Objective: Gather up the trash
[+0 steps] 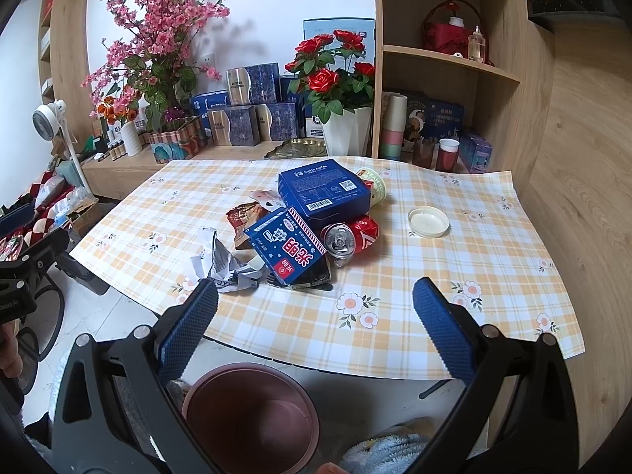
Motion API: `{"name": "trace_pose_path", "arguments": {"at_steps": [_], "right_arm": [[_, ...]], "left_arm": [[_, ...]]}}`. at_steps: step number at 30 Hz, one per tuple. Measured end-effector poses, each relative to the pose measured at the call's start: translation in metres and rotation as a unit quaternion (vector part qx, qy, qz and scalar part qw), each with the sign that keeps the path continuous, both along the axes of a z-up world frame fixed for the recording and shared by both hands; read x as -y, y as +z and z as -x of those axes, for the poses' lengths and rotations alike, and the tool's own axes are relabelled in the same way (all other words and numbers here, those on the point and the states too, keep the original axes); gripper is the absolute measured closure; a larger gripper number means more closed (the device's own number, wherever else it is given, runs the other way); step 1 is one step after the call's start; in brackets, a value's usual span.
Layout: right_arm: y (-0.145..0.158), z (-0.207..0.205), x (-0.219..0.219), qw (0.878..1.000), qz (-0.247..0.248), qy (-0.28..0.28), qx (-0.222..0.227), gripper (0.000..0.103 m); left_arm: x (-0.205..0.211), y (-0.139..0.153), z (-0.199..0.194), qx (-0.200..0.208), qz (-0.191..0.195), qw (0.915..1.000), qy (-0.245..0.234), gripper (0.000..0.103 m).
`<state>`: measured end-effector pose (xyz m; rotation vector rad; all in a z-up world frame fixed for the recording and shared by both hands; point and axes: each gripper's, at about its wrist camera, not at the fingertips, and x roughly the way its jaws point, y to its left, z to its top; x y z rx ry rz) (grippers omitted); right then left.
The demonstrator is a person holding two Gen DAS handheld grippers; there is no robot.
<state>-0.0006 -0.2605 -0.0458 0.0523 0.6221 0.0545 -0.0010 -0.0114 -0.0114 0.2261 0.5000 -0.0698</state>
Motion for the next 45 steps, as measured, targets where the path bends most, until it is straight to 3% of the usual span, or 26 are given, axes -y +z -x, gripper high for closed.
{"name": "trace_pose_path", "arguments": {"at_steps": [8,14,18,20,22,24,33,37,45], "right_arm": [[-0.004,0.001,0.000,1.000,-0.006,0.003,0.002,0.006],[-0.021,0.002,0.000,1.000,-0.025,0.006,0.012,0.006],[-0.024,-0.006,0.002,0.998,-0.049,0.027,-0.001,0.006],[-0.028,-0.007,0.002,0.996,-0.069,0.053,0.001,0.006],[-0.029,-0.006,0.000,0.995,-0.078,0.064,0.025,0.006],[-0.028,-0.005,-0.003,0.995,-0.068,0.063,0.049,0.006],[-0.055,-0.056,-0.022,0.995,0.016,0.097,-0.006,0.006],[-0.074,-0.093,-0.037,0.988,0.066,0.138,-0.007,0.006],[-0.106,-0.166,-0.049,0.975,0.107,0.191,-0.025,0.006]], "left_arm": [[0.005,-0.014,0.001,0.000,-0.001,1.0000,-0.009,0.005],[-0.003,-0.021,-0.006,-0.024,0.029,0.9984,-0.042,0.005],[-0.018,-0.029,-0.012,-0.035,0.076,0.9956,-0.042,0.005],[-0.028,-0.034,-0.016,-0.041,0.120,0.9908,-0.046,0.005],[-0.035,-0.037,-0.021,-0.047,0.139,0.9885,-0.038,0.005],[-0.039,-0.040,-0.026,-0.046,0.145,0.9878,-0.032,0.005],[-0.053,-0.057,-0.054,-0.051,0.125,0.9908,0.000,0.005],[-0.058,-0.067,-0.068,-0.049,0.124,0.9910,0.006,0.005],[-0.062,-0.084,-0.093,-0.048,0.119,0.9917,0.005,0.005]]}}
